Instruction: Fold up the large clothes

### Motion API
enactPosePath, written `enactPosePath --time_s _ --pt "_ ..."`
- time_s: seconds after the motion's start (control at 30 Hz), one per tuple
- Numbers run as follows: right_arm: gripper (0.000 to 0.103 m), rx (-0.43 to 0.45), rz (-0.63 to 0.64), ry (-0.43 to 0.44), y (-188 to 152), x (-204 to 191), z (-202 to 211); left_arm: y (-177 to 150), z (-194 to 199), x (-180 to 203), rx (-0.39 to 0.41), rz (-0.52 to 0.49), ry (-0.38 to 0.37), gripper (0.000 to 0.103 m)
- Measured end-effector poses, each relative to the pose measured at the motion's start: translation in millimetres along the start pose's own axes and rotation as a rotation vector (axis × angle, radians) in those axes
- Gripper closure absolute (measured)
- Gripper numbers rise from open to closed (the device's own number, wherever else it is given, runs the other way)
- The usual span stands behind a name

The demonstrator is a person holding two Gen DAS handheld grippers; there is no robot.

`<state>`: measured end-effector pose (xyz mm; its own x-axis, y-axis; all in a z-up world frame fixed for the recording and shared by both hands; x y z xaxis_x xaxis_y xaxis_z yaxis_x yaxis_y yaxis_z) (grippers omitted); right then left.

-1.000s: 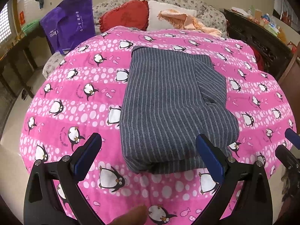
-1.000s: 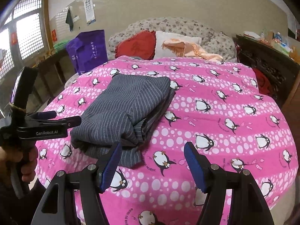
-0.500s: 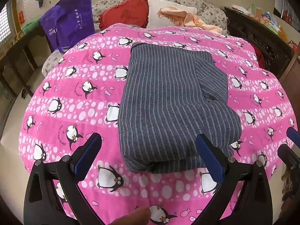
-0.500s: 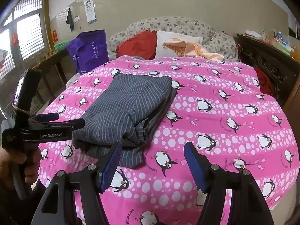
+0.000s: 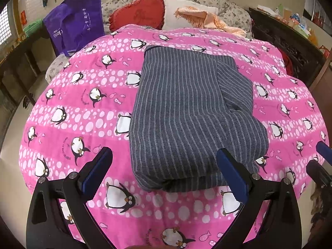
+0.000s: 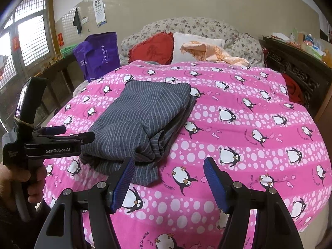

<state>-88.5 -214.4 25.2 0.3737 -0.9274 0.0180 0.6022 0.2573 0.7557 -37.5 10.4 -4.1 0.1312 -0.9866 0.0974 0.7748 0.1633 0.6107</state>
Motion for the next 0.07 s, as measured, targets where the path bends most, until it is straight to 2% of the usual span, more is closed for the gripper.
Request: enactPosePath --time_s 0.07 --pt "0.037 -0.003 0.000 0.000 -0.8 0.4 -1.7 0.4 1.4 -0.1 0.012 -0.002 -0.005 0.002"
Point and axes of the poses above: each gripper's, at about its wrist camera, not at the fingertips, and z roughly against the way its jaws point, x to its right, y to its top, the point moved 2 cm from there along -z, roughly the way its jaws point, and after that the axes turned 8 degrees about z, right-handed, at the moved point
